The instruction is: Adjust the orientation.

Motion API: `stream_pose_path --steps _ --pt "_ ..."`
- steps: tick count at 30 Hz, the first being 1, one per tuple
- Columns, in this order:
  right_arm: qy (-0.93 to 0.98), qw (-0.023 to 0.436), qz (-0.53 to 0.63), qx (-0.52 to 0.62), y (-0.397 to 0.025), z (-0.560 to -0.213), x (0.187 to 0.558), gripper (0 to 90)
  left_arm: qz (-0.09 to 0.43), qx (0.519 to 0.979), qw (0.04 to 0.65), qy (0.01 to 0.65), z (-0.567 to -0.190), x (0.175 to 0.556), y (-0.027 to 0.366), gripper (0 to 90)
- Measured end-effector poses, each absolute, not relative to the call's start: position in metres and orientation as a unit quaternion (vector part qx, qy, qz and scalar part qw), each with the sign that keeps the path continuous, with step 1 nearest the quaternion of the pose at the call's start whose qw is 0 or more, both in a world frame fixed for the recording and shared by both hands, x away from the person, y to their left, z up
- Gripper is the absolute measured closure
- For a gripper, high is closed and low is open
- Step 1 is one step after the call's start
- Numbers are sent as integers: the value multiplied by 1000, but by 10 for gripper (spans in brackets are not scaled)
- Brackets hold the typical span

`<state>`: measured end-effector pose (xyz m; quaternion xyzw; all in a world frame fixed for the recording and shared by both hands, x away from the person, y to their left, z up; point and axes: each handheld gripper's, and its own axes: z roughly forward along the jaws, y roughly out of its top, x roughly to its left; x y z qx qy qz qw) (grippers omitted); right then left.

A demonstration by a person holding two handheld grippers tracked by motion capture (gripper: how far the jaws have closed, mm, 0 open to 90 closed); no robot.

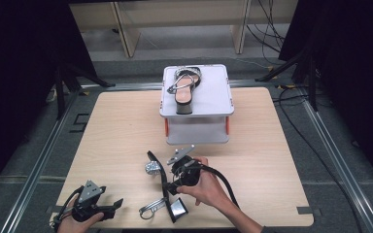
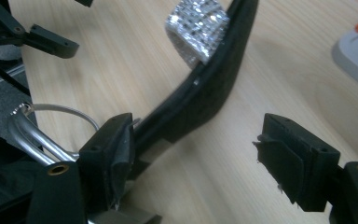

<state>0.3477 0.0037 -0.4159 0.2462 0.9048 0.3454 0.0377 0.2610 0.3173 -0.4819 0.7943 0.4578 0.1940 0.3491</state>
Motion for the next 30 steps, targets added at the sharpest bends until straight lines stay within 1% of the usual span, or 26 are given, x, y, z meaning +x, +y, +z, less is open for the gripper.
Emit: stream_pose_path --steps 3,6,7,9,10,11,12,19,27,28,29,30 --pt "906 38 344 242 13 -417 347 290 194 791 355 459 -481 260 318 191" --pt "909 33 339 241 21 -418 345 295 198 797 348 453 -480 260 318 190" --pt "908 35 343 240 24 -419 344 314 194 794 353 456 -481 259 317 191" --pt "915 45 331 227 28 -420 342 386 194 794 352 456 -481 259 317 191" --pt "921 58 323 210 29 -422 342 406 195 794 352 456 -481 260 317 191" --pt "922 51 321 212 29 -422 341 412 193 794 352 456 -481 260 317 191" --pt "922 56 323 207 28 -422 341 413 193 794 352 456 -481 259 317 190" --pt "915 19 329 234 11 -419 351 445 192 798 349 452 -482 259 316 190" --pt "900 -8 340 271 -18 -417 368 473 196 801 343 449 -481 260 317 190" --pt "899 -15 339 277 -22 -418 372 508 195 801 345 449 -482 260 317 190" --pt "898 -18 341 279 -27 -419 376 595 195 801 344 449 -482 260 317 190" --pt "900 -15 340 271 -31 -421 380 628 191 797 350 454 -482 259 316 190"
